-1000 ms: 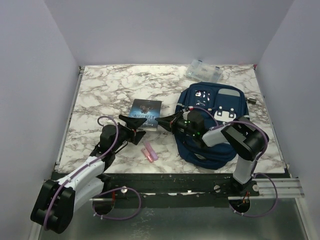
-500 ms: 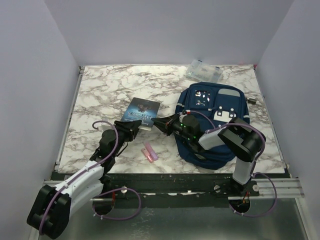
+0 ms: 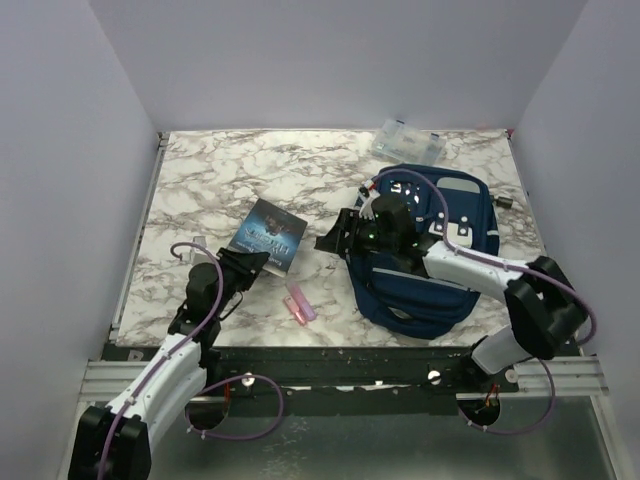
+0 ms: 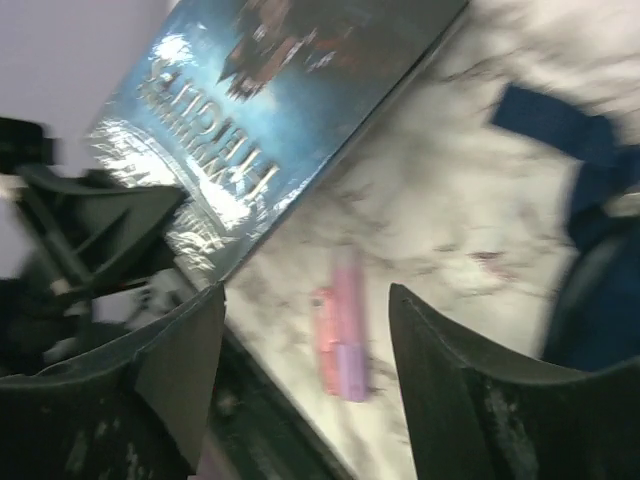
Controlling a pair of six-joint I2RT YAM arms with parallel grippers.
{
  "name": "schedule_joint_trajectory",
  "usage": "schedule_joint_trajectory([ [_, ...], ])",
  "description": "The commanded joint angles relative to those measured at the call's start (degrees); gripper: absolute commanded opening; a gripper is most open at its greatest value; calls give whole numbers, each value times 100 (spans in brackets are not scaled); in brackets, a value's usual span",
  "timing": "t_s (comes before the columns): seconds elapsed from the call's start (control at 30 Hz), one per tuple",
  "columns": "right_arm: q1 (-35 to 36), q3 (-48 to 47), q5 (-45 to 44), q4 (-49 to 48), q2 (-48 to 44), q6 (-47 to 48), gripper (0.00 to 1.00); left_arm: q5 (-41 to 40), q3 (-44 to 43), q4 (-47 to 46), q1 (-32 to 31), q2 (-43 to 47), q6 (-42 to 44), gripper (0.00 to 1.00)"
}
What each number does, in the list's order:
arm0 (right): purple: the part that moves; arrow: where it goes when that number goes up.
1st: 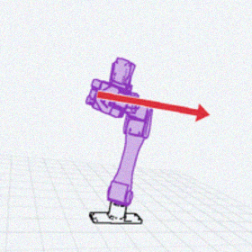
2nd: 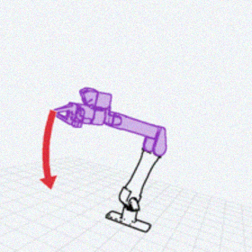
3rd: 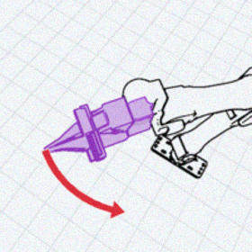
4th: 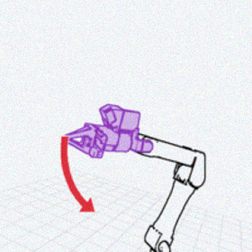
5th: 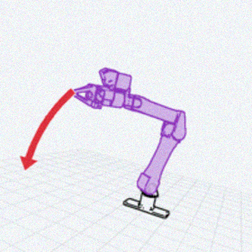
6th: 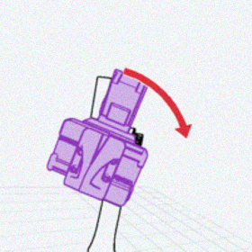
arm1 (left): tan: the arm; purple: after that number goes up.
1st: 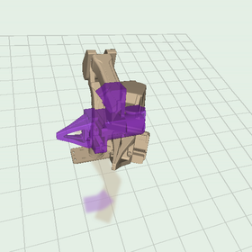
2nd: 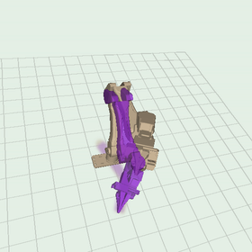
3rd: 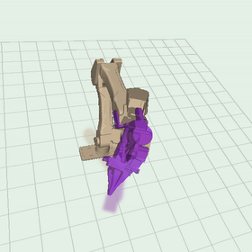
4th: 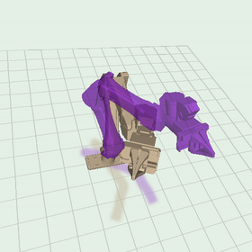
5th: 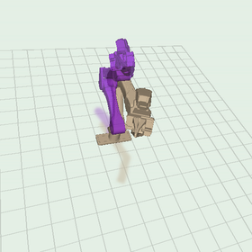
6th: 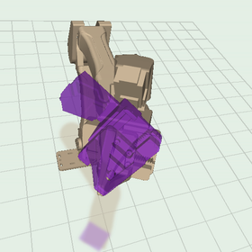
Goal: Pack the student bag
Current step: Pick up the book from the center of the board.
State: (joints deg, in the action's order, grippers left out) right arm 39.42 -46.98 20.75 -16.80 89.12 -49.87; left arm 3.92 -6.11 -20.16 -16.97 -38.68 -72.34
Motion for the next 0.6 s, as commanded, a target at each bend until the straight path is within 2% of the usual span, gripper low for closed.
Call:
schedule_joint_trajectory([
  [0.0,19,-974,-2836,4578,-707,2567,73,1067,-916,158,163,237,1219,0],
  [0.03,18,-1029,-3765,5098,-799,2382,80,1199,-1013,212,170,218,1322,0],
  [0.1,-99,-810,-4887,5523,-1244,1864,99,1517,-1201,245,190,165,1442,0],
  [0.13,-407,-523,-4718,5398,-1526,1705,100,1680,-1277,292,217,131,1432,0],
  [0.23,-1937,384,-2917,4666,-2474,1534,100,2188,-1439,327,287,18,1329,0],
  [0.27,-2260,562,-2850,4575,-2682,1423,100,2309,-1468,329,308,-10,1306,0],
  [0.4,-2637,625,-3735,4746,-3434,841,100,2848,-1503,328,434,-22,1184,0],
  [0.57,-3299,1156,-3806,4606,-3970,202,96,3154,-1335,329,506,130,912,0],
])
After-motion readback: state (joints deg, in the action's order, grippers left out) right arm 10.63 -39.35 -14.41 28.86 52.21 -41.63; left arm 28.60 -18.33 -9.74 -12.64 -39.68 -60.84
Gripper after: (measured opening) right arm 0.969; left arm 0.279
